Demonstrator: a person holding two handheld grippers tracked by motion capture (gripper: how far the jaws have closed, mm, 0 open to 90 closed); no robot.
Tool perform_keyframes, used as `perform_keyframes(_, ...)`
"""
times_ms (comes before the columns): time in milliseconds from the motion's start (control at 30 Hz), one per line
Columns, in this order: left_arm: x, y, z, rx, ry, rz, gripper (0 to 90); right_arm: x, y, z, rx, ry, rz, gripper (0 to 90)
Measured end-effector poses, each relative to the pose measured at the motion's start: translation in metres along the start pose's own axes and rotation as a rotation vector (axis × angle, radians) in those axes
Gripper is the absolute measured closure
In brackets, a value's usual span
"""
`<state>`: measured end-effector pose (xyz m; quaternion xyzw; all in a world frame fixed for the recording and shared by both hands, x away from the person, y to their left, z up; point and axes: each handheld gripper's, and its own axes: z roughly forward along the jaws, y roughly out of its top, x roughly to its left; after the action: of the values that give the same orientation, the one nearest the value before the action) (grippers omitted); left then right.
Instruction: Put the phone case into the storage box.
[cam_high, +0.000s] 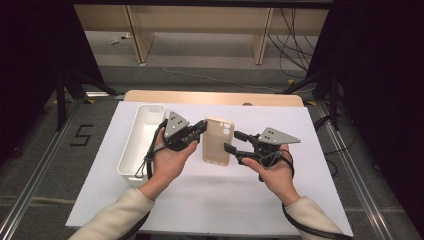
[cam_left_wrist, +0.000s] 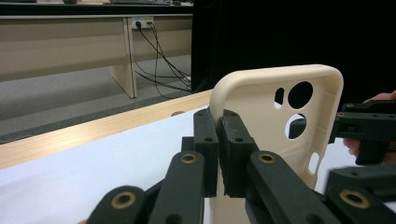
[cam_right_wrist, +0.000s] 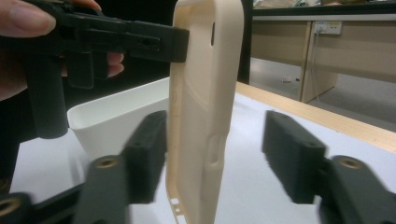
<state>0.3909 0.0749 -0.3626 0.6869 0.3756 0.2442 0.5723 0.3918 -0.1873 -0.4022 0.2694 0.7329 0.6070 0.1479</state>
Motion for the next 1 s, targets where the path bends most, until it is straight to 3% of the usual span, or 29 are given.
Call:
perform_keyframes(200,0.004,0.001,-0.004,-0.005,0.004,-0.004,86.3,0.003,-0.002,-0.002,-0.015,0.009,-0.013,25.9)
perform_keyframes(567,0.013,0.005,-0.012,-0.023,0.011,-0.004,86.3,0.000,-0.007,-0.019,0.010,-0.007,-0.025,25.0)
perform_keyframes(1000,0.022,0.006,-0.018,-0.032,0.026,0.006,86.3,-0.002,-0.012,-0.036,-0.011,-0.047,-0.033,22.4)
